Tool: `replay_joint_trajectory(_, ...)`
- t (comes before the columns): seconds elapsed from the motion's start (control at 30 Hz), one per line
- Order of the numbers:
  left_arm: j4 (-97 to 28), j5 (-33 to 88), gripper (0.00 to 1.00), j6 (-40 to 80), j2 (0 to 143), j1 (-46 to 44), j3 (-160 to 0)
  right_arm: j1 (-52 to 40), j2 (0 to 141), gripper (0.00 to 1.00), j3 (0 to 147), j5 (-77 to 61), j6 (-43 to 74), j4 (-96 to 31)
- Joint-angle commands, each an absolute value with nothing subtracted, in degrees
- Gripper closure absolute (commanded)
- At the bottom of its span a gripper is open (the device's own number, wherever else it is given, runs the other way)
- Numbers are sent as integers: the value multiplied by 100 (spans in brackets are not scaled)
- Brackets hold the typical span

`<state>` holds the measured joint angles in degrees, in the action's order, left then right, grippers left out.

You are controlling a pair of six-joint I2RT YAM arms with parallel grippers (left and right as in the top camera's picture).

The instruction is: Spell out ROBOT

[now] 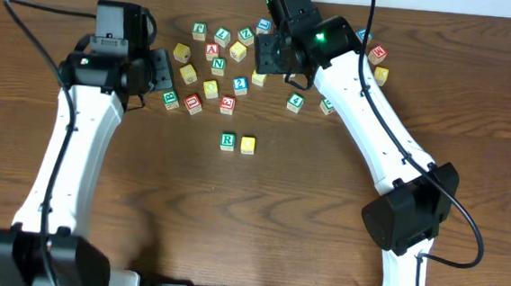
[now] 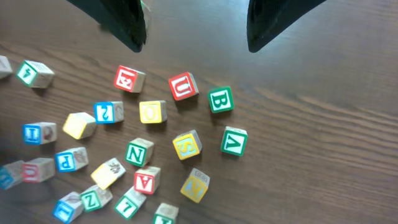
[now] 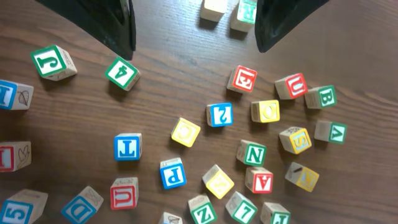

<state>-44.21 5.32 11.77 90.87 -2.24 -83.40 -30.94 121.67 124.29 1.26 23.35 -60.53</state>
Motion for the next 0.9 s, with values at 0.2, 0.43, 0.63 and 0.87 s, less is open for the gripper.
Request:
replay_joint_trajectory(0.2, -4316, 384, 48, 1275, 9601, -204, -8348, -2853, 12077, 42, 12479, 154, 2263, -6246)
replay_joint_trajectory(0.43, -4333, 386, 48, 1275, 9601, -207, -8348, -2860, 12130, 40, 12470, 130, 2263, -6263)
replay_joint_trajectory(0.63, -4340, 386, 48, 1275, 9601, -207, -8348, -2858, 12184, 39, 12470, 95, 2263, -6261)
replay_joint_trajectory(0.87, -4338, 384, 48, 1273, 9601, -207, -8348, -2842, 12186, 38, 12470, 207, 2259, -6246)
